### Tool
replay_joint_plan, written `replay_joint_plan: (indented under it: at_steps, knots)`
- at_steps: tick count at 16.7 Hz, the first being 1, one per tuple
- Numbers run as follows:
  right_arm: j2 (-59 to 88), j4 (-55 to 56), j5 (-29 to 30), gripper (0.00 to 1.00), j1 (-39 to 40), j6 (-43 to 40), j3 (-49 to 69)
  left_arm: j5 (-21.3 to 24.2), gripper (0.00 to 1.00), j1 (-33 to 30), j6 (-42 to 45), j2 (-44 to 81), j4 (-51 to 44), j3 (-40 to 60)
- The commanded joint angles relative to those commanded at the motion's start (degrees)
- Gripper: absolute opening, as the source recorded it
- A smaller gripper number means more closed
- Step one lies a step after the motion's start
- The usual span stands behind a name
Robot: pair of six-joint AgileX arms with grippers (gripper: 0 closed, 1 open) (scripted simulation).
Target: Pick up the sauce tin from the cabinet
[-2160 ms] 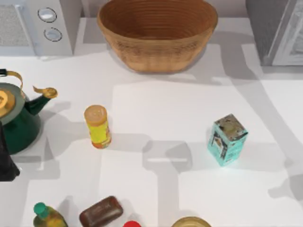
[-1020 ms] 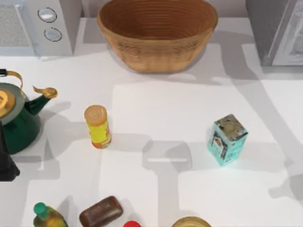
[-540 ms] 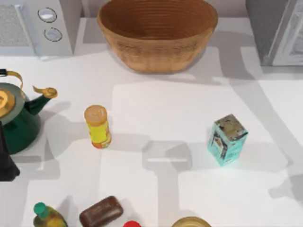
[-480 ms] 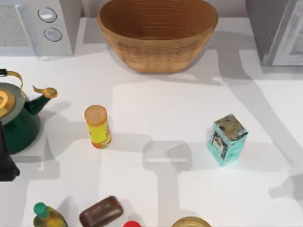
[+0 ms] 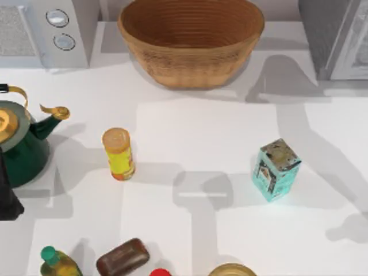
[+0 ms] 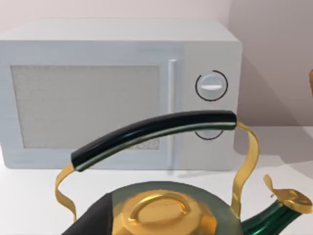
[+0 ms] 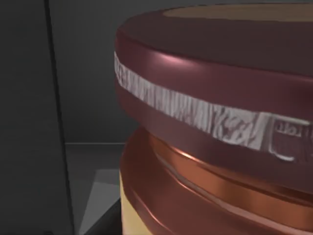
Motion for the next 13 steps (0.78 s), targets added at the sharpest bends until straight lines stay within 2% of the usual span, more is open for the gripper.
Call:
replay_joint_plan:
  at_steps: [7, 13]
  knots:
    - [-1.41, 0.25, -0.22, 0.00, -0.37, 0.04, -1.46, 0.00, 1.00, 0.00, 0.00, 0.00, 0.00, 0.00]
    - [-10.98, 5.57, -5.90, 0.00, -6.14, -0.36, -16.33, 0.00, 1.00, 0.00, 0.00, 0.00, 0.00, 0.00]
